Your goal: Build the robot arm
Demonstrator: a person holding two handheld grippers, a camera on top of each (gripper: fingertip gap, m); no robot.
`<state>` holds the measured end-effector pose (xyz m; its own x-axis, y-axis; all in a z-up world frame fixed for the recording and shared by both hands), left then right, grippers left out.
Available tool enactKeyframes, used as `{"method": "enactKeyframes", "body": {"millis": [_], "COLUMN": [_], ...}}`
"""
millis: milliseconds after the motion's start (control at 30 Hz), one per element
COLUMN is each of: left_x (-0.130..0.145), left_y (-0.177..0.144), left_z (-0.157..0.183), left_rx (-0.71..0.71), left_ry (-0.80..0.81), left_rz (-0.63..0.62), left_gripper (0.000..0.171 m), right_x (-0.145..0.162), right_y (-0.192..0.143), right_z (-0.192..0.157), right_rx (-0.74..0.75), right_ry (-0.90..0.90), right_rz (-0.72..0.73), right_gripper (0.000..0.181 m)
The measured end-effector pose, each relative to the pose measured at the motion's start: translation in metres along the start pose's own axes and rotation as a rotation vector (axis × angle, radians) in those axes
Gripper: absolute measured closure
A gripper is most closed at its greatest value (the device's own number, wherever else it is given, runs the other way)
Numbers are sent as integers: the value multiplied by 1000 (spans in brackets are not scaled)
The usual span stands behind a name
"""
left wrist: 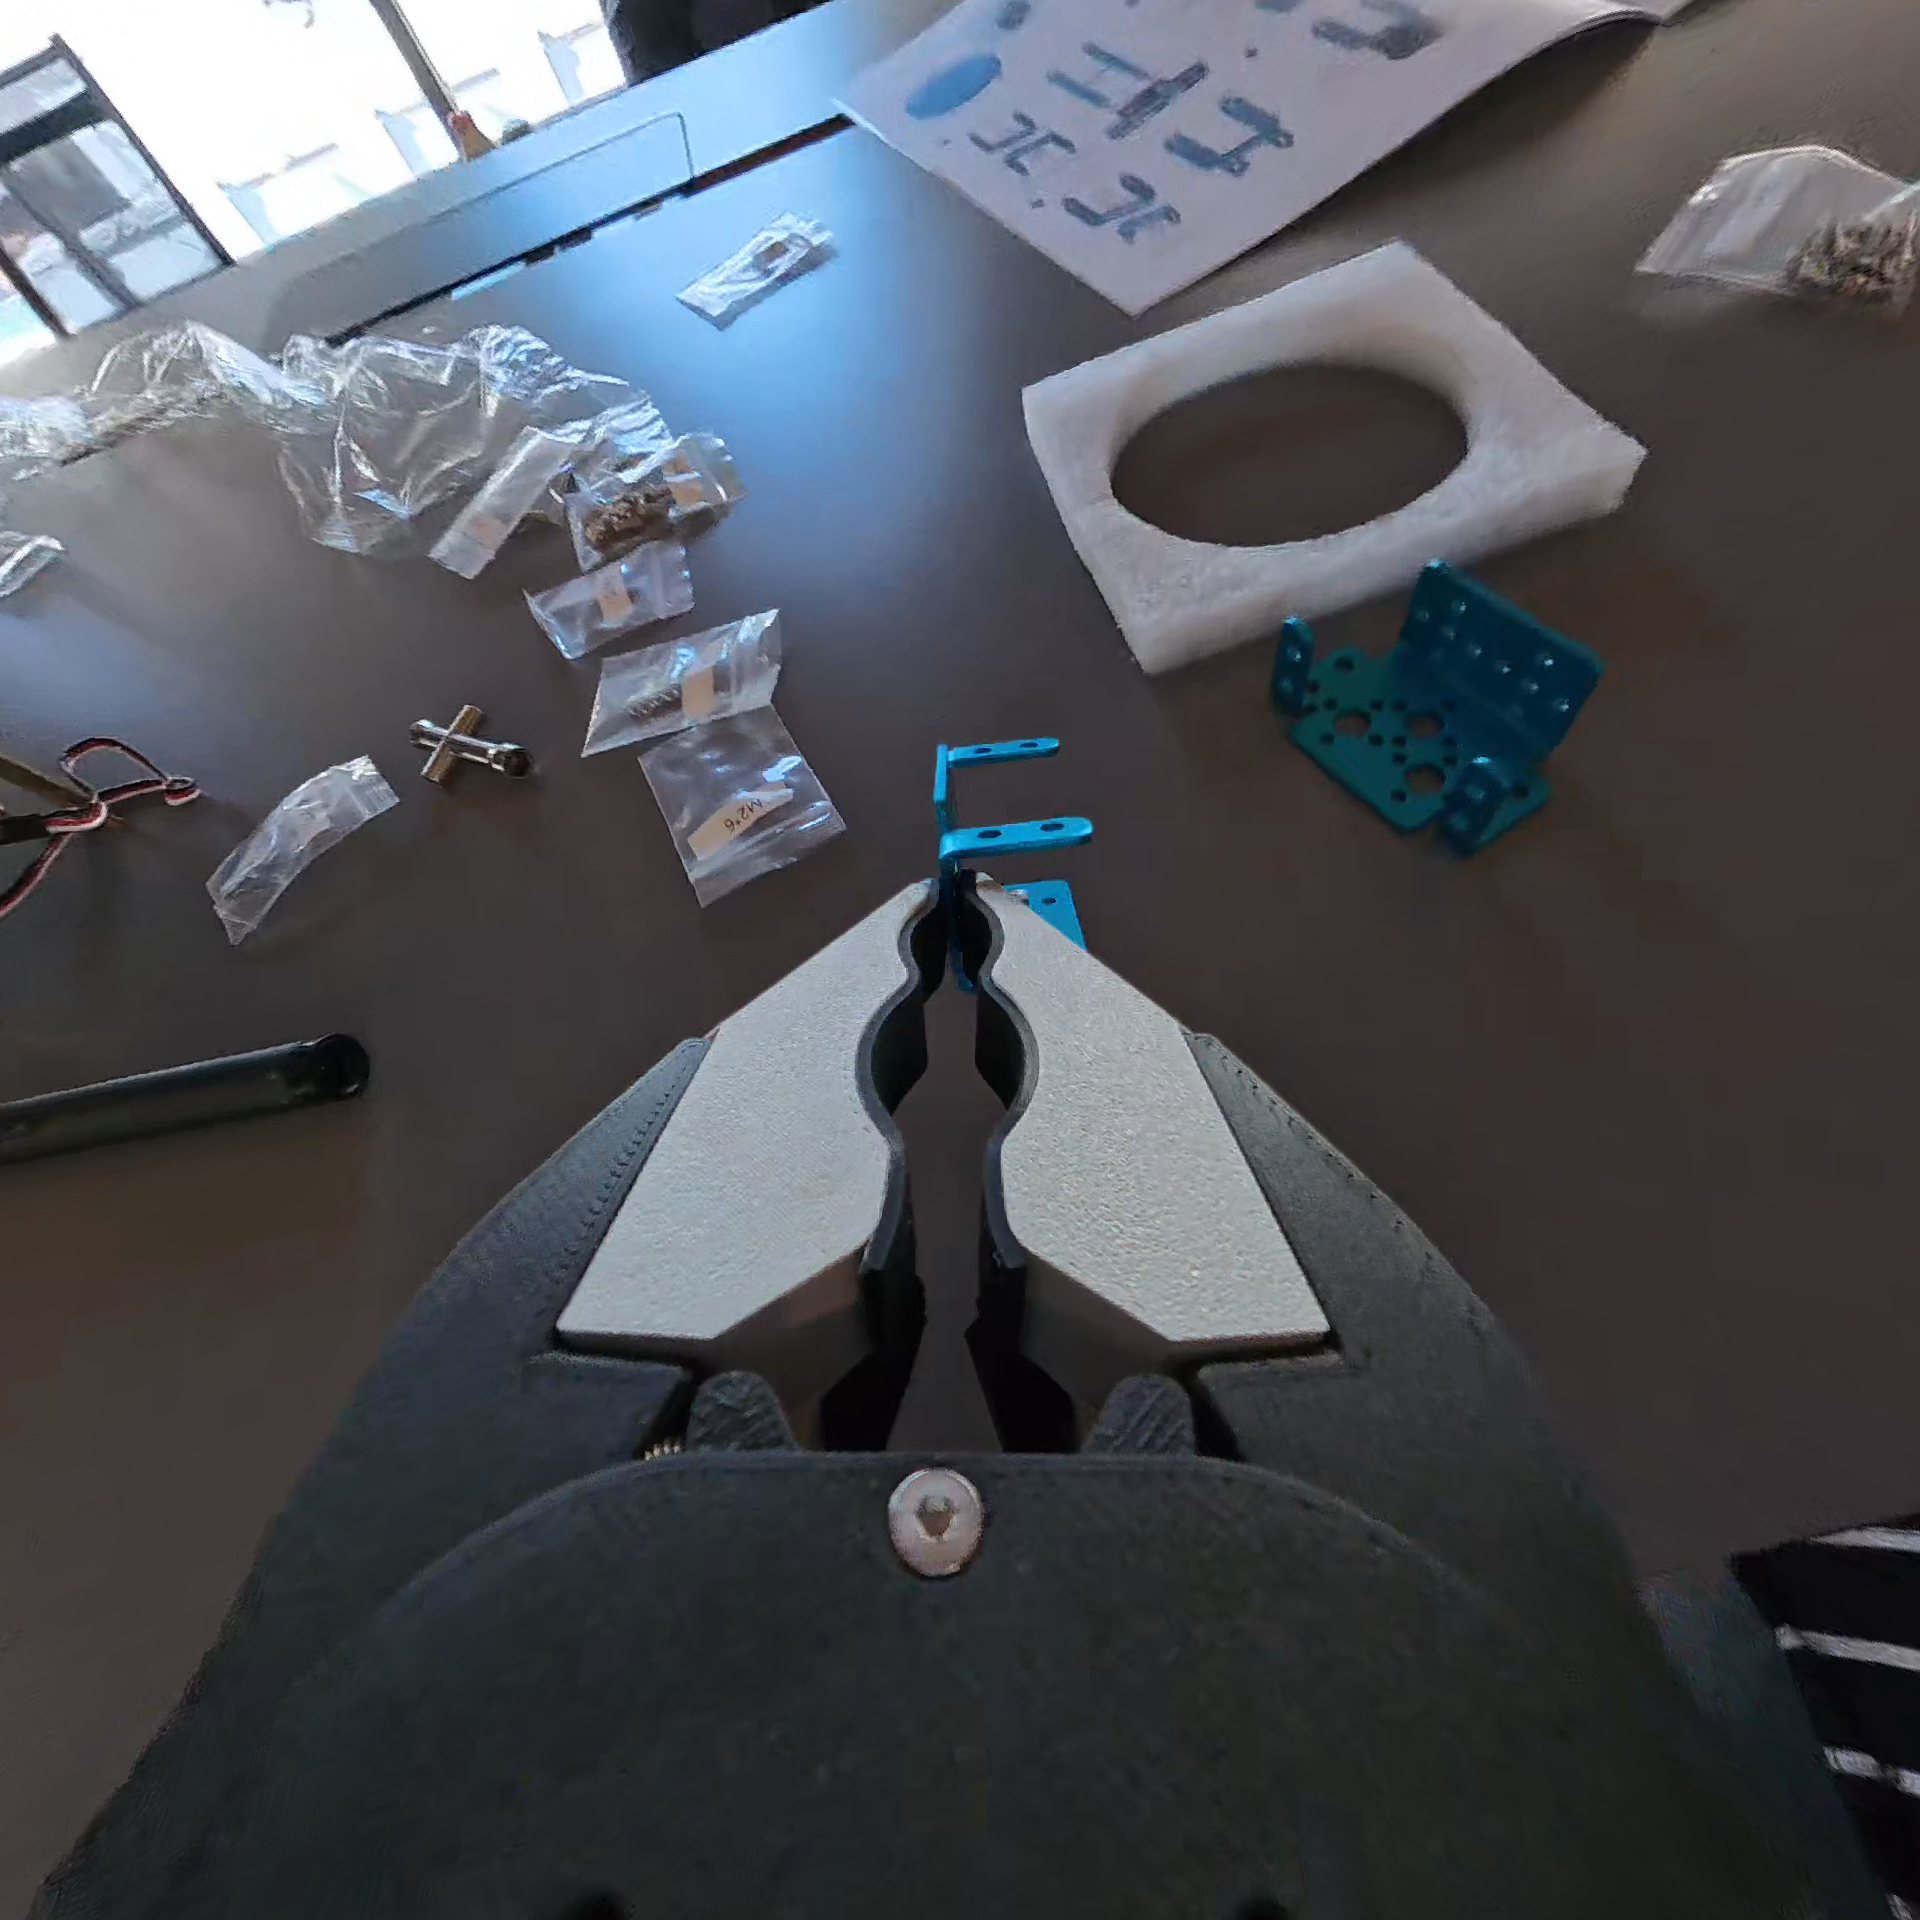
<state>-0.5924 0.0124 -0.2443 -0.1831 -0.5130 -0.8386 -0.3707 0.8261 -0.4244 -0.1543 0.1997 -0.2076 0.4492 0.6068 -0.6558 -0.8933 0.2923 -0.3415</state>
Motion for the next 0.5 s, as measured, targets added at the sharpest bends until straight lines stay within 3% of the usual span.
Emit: {"method": "enactKeyframes", "body": {"millis": [367,500], "left_x": [10,-13], "left_y": [-8,-27], "left_z": [-1,-5], "left_rx": [20,-35], "left_ry": [-108,-245], "left_rz": [5,79], "left_gripper": [171,171], "right_x": [15,8], "right_y": [0,-1], "right_z": [4,5], "right_rx": [23,9], "right_ry": [71,115], "right_rz": [-35,26], "right_gripper": [161,163]}}
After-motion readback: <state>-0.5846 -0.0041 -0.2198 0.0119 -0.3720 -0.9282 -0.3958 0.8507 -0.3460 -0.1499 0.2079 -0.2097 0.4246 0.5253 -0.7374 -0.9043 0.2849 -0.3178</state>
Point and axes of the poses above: each gripper's, where its closed fingertips meet, y out along the fingers, x out of its underside, z = x × y across the jaws, the point moved 3 cm from there along -y, back along the fingers, and after that the axes turned 15 degrees about -x, right-handed, at the moved point
